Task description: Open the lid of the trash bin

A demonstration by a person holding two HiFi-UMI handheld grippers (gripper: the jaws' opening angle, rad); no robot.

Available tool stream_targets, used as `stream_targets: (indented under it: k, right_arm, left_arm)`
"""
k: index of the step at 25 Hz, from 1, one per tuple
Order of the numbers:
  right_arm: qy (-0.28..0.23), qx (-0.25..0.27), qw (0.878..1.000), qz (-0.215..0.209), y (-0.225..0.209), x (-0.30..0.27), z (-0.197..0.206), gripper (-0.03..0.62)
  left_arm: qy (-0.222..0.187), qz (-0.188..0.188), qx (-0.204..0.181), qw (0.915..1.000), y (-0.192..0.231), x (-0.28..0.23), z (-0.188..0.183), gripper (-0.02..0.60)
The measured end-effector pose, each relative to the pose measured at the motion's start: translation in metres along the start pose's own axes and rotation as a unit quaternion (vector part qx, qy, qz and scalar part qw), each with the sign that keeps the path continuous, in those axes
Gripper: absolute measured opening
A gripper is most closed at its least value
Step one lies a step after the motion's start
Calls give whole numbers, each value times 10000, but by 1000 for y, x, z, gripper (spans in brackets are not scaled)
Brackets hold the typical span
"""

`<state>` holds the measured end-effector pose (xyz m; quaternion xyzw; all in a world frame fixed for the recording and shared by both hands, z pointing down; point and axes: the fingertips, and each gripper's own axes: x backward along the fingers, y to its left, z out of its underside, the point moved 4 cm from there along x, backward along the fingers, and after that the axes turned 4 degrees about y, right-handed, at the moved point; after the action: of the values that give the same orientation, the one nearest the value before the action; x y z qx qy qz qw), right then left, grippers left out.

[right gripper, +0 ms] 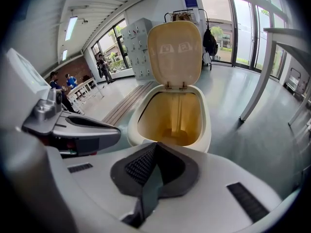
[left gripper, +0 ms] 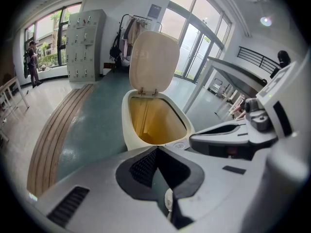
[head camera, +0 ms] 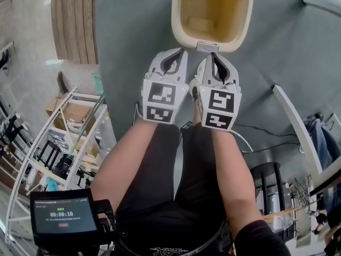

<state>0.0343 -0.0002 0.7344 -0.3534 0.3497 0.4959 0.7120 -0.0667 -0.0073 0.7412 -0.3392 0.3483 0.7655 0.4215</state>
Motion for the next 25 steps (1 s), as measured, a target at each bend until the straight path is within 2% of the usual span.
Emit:
stream_targets:
  k: [4,10,14,16,22,25]
  right_arm:
    - [-238,-287,9991,-201,12,20,-9,5]
    - [-507,-476,9973,-247,-1,34,-29,5]
    - [-1056,-172,9942,-133,17,125,-108,5]
    - [-1400,13,9901,-133,19,153,-135,5]
    - [-1806,68,9834,-159,-1,161,-137,5]
    - [-2047,181,9786,-140,8,222,-151,5]
  left_arm:
    - [-68,-36,34,10000,-5,21,-12,0]
    - [-219,17,-69,9997,-20,24,-33,0]
    - [-585,-54,-235,9980,-36,111,-102,0]
    - [-798,-96,-310,9963,-43,134,-133,0]
    - [-1149,-72,-417,9925,-51,128,-162,0]
    - [-1524,-91,-571,9866,-73,183,-195,0]
